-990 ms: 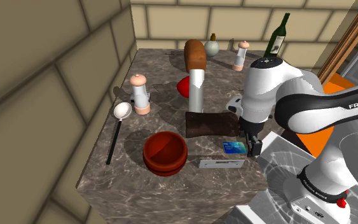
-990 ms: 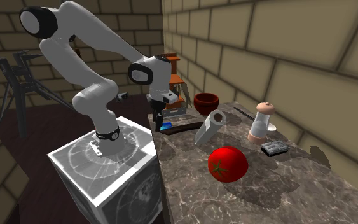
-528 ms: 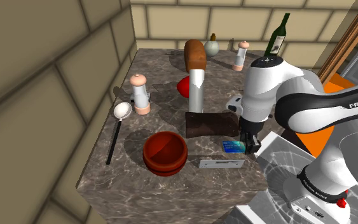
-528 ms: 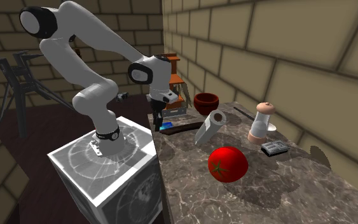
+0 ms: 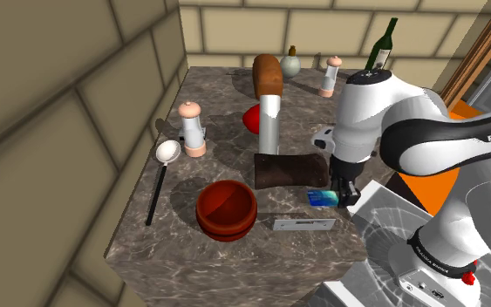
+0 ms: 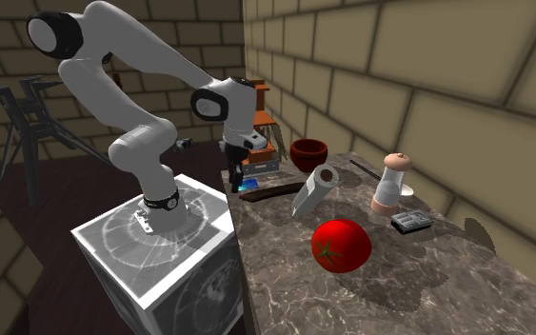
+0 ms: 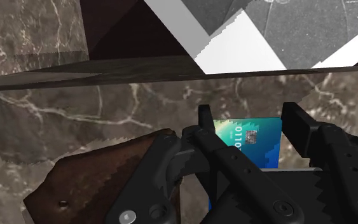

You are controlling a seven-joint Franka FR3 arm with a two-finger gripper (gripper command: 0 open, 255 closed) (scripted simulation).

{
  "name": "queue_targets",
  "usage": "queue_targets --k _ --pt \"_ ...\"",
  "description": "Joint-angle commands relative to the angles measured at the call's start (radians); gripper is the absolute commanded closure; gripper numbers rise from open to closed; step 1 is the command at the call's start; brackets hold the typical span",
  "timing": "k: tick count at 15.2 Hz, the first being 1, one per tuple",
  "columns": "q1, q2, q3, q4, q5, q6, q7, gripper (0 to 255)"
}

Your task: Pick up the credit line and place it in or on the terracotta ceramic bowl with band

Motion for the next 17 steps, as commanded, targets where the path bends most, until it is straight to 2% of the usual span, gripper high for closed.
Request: queue_targets --k 1,17 --pt "0.002 -0.021 0.000 0.015 0.002 -0.037 0.001 255" --pt "0.001 -0.112 -0.012 0.183 -0.005 -0.295 -0.006 255"
